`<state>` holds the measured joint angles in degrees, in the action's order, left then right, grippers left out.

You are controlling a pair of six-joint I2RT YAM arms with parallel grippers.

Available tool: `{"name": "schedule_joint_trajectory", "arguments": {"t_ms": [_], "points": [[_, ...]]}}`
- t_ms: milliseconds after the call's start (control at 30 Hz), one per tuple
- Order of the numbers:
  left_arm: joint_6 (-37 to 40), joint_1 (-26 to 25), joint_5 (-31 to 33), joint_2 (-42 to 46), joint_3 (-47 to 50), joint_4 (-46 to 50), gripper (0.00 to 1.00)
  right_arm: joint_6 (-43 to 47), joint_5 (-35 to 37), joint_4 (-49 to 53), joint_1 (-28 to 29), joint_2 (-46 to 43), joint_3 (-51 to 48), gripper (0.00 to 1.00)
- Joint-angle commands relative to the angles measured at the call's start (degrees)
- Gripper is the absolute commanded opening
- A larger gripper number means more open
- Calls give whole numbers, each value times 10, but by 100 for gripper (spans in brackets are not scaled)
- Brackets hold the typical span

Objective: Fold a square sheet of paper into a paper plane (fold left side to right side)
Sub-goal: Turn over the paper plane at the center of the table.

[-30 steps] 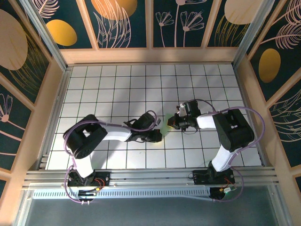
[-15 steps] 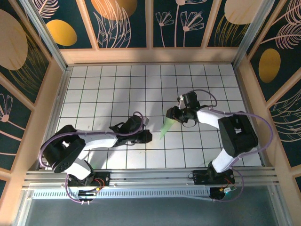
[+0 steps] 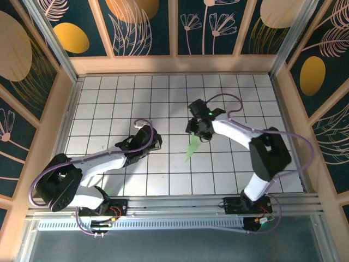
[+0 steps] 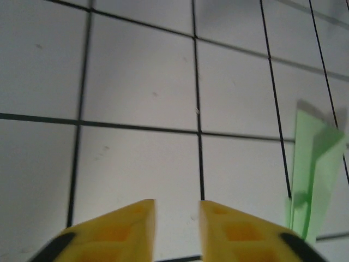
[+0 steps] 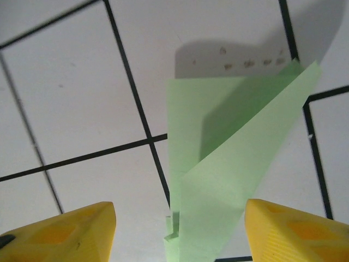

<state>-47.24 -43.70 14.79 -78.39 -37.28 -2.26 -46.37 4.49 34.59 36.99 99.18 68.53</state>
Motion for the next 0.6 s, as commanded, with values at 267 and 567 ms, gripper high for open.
{"name": "schedule_joint_trajectory", "arguments": {"t_ms": [267, 567], "points": [[19, 1, 116, 77, 59, 21, 46, -102, 80, 122, 37, 124, 98, 60], [21, 1, 116, 74, 70, 9, 46, -128, 94, 152, 40, 135, 102, 51]]}}
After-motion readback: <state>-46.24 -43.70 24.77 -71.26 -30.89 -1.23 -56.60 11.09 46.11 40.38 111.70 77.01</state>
